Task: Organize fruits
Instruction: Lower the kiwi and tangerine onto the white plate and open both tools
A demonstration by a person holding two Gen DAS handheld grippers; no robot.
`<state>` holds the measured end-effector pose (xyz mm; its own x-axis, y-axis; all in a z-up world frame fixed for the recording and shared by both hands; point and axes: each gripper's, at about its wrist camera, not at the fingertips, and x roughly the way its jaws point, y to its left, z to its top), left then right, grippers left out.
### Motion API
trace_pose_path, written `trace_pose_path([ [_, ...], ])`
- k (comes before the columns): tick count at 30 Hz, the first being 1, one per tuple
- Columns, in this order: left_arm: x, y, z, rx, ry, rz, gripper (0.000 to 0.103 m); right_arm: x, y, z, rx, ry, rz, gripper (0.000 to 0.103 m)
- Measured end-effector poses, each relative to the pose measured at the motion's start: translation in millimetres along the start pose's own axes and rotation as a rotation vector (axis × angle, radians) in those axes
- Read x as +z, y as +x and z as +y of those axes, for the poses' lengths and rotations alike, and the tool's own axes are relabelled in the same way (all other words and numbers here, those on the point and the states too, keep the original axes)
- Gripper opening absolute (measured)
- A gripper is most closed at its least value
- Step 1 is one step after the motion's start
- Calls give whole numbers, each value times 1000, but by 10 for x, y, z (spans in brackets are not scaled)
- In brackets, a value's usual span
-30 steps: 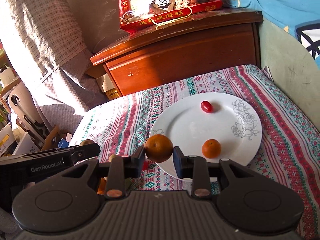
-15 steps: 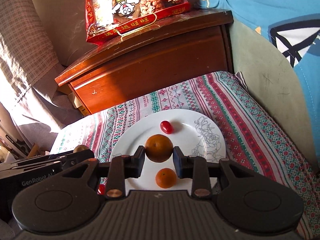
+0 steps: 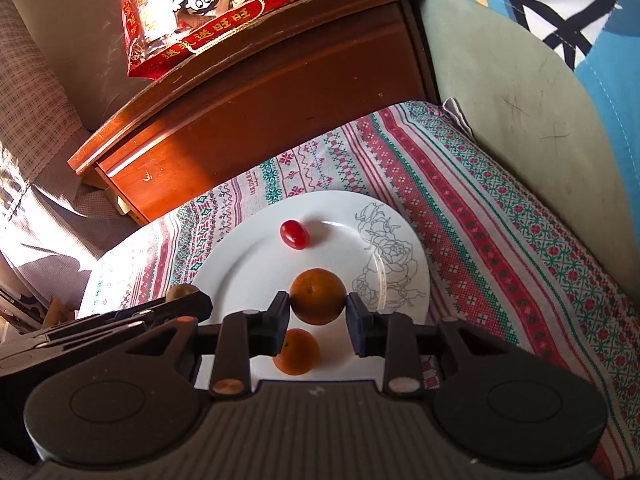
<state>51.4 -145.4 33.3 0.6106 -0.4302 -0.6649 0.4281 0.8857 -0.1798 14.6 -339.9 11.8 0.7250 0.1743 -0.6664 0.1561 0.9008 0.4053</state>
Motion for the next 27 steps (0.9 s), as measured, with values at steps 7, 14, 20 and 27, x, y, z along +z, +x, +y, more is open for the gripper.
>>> trace_pose_path([
  [7, -13, 96, -55, -13, -7, 10, 27, 7, 8, -4, -1, 9, -2, 34],
  [14, 43, 31, -104, -8, -12, 0, 38, 55, -41, 1, 0, 16, -21, 35],
  [20, 143, -165, -77, 23, -23, -26, 46, 81, -106, 75, 17, -3, -34, 39],
  [27, 183, -413, 60, 39, -87, -40, 46, 28, -225, 271, 36, -71, -52, 42],
])
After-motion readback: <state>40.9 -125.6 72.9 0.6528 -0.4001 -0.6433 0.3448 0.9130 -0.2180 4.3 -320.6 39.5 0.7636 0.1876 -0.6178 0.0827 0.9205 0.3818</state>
